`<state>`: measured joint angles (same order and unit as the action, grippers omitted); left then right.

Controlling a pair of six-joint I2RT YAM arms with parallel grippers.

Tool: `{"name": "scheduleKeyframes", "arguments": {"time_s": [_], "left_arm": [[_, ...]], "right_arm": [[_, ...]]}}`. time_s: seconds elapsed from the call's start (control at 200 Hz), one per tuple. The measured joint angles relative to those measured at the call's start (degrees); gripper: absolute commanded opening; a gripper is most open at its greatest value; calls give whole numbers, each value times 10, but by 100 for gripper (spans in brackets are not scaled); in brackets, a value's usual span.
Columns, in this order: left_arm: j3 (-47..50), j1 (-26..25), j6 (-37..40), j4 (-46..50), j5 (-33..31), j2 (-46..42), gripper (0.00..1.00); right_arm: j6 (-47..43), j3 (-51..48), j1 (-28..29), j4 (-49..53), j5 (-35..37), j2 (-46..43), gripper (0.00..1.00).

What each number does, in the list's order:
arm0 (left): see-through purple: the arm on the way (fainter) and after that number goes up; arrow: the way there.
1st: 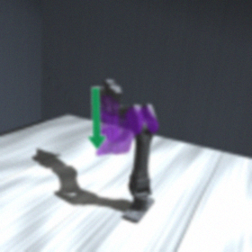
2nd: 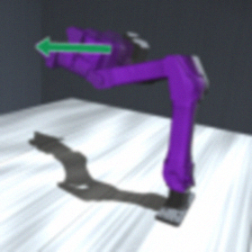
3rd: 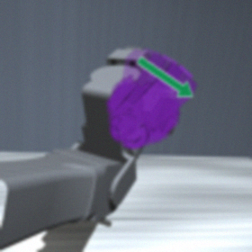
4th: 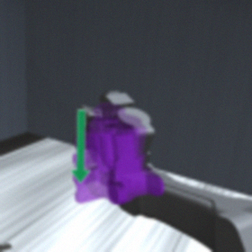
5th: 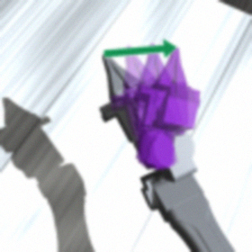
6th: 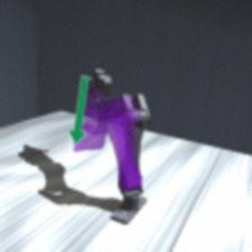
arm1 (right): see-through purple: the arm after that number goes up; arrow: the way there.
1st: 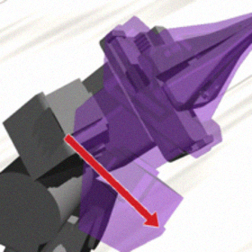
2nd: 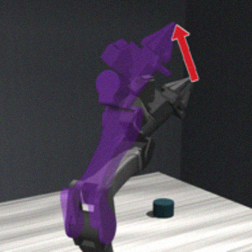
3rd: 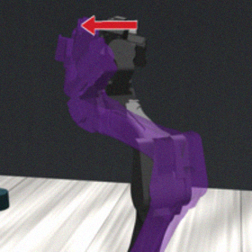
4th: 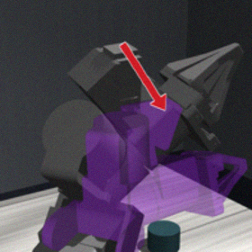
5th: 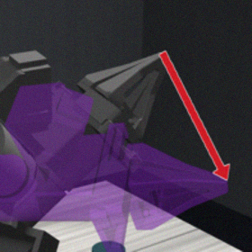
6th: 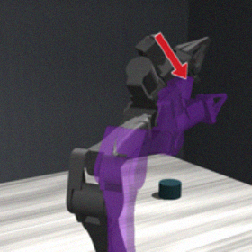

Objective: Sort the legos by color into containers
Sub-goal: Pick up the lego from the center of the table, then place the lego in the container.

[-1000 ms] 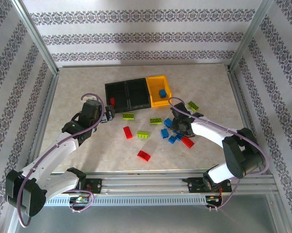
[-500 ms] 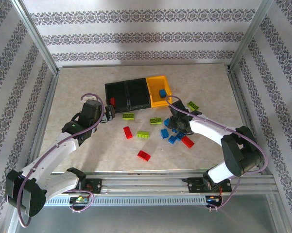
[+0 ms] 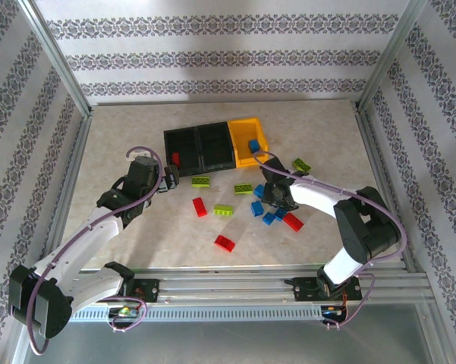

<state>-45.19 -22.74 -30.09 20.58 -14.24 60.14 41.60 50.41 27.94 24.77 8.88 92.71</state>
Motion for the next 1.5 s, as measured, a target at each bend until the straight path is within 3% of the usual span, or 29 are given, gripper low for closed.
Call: {"name": "scheduleKeyframes", "arguments": {"time_s": [0.495,0.809,1.104,1.499], "left_arm": [[1,0,0,0,0,0,100],[1,0,0,0,0,0,100],[7,0,0,-1,6,0,100],[7,2,0,-1,18,-7,100]], "right_arm": [[-28,31,-16,-25,-12,49,33],[-44,47,-16,6,-17,18,31],[-87,162,-16,9,-8,9,31],[-144,342,-16,-3,-4,156,30]]}}
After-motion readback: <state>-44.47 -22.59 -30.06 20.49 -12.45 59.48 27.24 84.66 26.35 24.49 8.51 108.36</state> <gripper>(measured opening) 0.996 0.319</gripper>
